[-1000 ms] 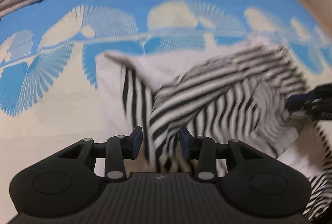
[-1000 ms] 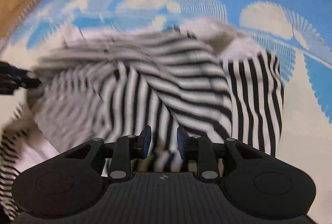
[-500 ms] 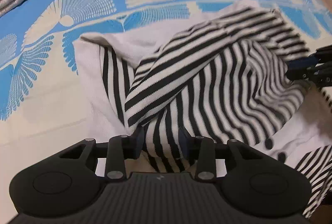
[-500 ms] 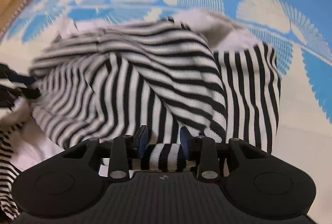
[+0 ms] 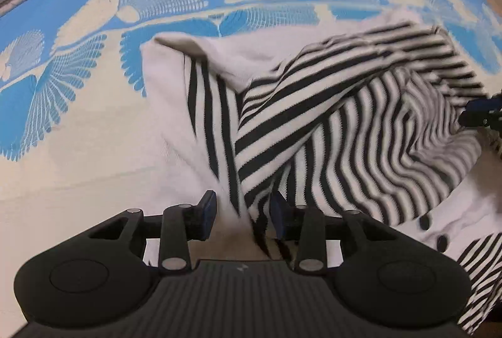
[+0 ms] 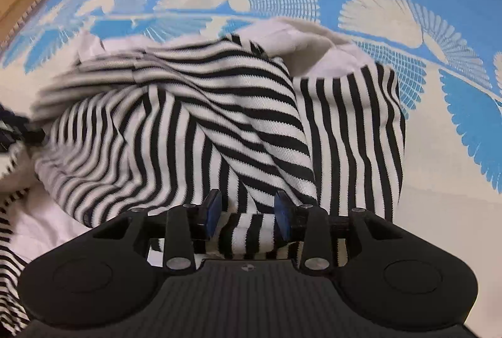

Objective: Fold small clothes

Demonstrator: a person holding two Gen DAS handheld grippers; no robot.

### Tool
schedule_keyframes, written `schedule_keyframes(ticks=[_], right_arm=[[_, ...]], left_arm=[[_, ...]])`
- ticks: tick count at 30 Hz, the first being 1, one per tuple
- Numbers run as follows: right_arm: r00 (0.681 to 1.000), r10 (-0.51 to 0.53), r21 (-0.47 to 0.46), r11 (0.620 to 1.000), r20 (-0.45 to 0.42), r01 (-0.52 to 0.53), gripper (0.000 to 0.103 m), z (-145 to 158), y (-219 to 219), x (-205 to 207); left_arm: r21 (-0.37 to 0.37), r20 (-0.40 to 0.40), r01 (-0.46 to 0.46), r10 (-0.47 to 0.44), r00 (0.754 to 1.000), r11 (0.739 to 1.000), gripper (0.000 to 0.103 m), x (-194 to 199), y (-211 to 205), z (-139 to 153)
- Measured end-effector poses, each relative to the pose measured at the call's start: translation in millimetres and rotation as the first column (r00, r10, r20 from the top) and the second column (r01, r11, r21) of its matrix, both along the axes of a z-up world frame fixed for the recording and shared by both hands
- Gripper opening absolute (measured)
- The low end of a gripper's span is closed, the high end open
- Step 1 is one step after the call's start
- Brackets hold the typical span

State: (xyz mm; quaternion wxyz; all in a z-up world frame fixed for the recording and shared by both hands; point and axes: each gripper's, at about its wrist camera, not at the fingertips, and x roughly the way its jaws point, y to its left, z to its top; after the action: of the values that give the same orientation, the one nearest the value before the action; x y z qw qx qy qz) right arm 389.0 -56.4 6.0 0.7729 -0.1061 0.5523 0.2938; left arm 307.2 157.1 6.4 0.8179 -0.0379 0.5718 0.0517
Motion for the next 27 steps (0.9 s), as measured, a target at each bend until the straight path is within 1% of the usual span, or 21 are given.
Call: schedule_keyframes(ticks=[2,4,7,9,13,15,16,19,21,23,25,27], right_arm=[[1.000,-0.012,0.041,0.999,0.026,0.011,0.039,13,-5,-2],[0.997,-0.030,0.078,0.997,0.068,0.025,0.039,30,-11,-4],[0.990,-0.081,0.135,0.989,0.117,0.065,0.039,51,-22,-11],[0.984,-0.097,0.160,0.984,0.153,0.072,0.039,65,-29,-18],[0.963,-0.131,0.188,0.978,0.234,0.087,0.039,95,-47,-40],[0.952,-0.160,0.223,0.970,0.260,0.102,0.039,112,-62,-56],[0.948,-0.174,0.243,0.964,0.266,0.109,0.039,120,-70,-65],[0.937,-0.213,0.290,0.948,0.279,0.129,0.039,134,-95,-92],[0.929,-0.240,0.311,0.939,0.281,0.148,0.039,136,-113,-114],[0.926,-0.271,0.320,0.930,0.264,0.181,0.039,130,-130,-133],[0.921,-0.313,0.332,0.915,0.232,0.228,0.039,118,-148,-148],[0.917,-0.363,0.328,0.898,0.169,0.295,0.039,98,-163,-159]], left_arm=[[-0.034,0.073,-0.008,0.010,0.997,0.999,0.042,-5,1,17],[-0.057,0.126,-0.024,0.031,0.992,0.998,0.042,-12,3,31],[-0.070,0.179,-0.043,0.055,0.982,0.997,0.042,-26,1,47],[-0.076,0.211,-0.049,0.064,0.975,0.996,0.042,-36,-1,57],[-0.084,0.257,-0.049,0.069,0.964,0.995,0.042,-64,-2,76],[-0.076,0.273,-0.045,0.064,0.960,0.996,0.042,-82,-2,83],[-0.079,0.279,-0.049,0.069,0.958,0.996,0.042,-91,-2,85],[-0.123,0.282,-0.063,0.096,0.955,0.990,0.042,-119,-1,92],[-0.137,0.290,-0.063,0.101,0.952,0.988,0.042,-140,-3,93],[-0.165,0.294,-0.072,0.119,0.948,0.984,0.042,-165,-4,87],[-0.222,0.257,-0.102,0.159,0.953,0.970,0.041,-188,-2,69],[-0.308,0.175,-0.162,0.223,0.959,0.938,0.041,-205,5,49]])
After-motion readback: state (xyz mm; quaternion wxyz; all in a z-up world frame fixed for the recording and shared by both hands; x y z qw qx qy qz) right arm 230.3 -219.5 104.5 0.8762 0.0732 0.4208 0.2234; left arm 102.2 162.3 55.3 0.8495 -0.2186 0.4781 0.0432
